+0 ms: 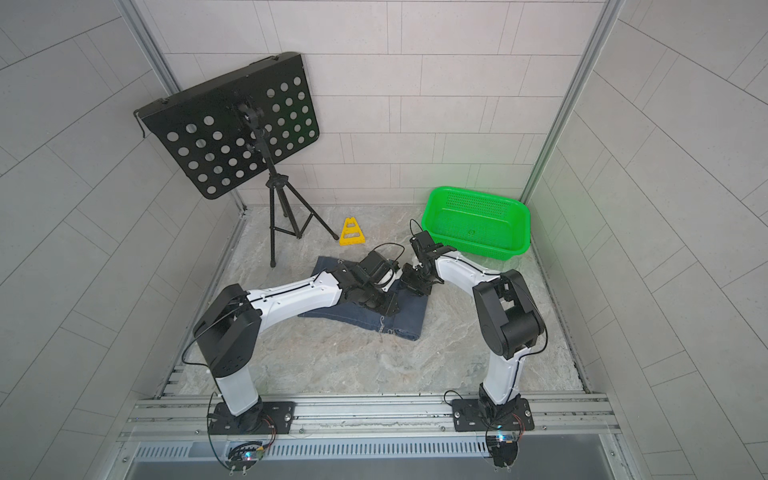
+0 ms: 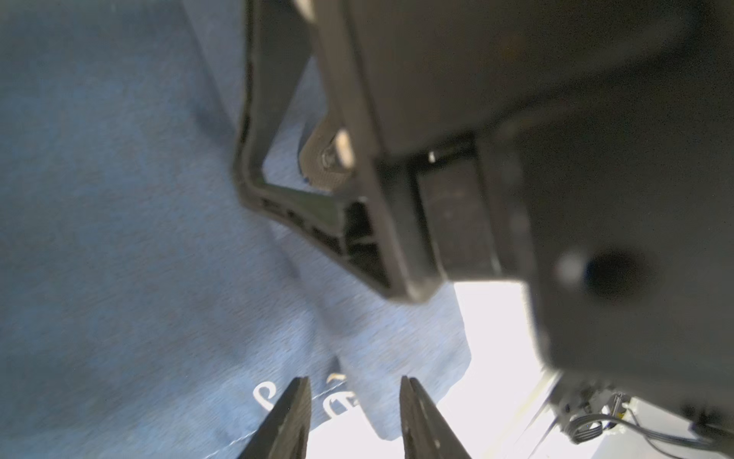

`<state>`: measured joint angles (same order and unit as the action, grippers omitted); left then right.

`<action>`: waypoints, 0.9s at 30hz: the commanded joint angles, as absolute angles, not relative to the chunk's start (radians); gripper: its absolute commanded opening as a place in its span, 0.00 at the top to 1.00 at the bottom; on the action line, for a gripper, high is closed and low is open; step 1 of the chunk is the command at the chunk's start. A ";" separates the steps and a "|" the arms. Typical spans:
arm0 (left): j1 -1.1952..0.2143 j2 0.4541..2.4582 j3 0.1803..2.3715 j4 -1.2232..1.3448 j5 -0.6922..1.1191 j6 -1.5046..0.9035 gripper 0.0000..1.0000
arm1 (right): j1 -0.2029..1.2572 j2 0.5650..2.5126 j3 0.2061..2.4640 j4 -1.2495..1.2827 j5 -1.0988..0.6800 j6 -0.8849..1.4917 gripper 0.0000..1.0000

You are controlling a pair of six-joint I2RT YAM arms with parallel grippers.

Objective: Roll up the pillowcase
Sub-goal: Roll the pillowcase at the center of the board.

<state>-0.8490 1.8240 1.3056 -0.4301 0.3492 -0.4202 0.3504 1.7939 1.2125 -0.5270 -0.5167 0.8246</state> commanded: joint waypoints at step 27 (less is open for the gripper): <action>-0.936 1.981 1.299 -0.461 0.180 -0.221 0.61 | 0.187 1.901 1.109 -0.232 -0.450 0.637 0.75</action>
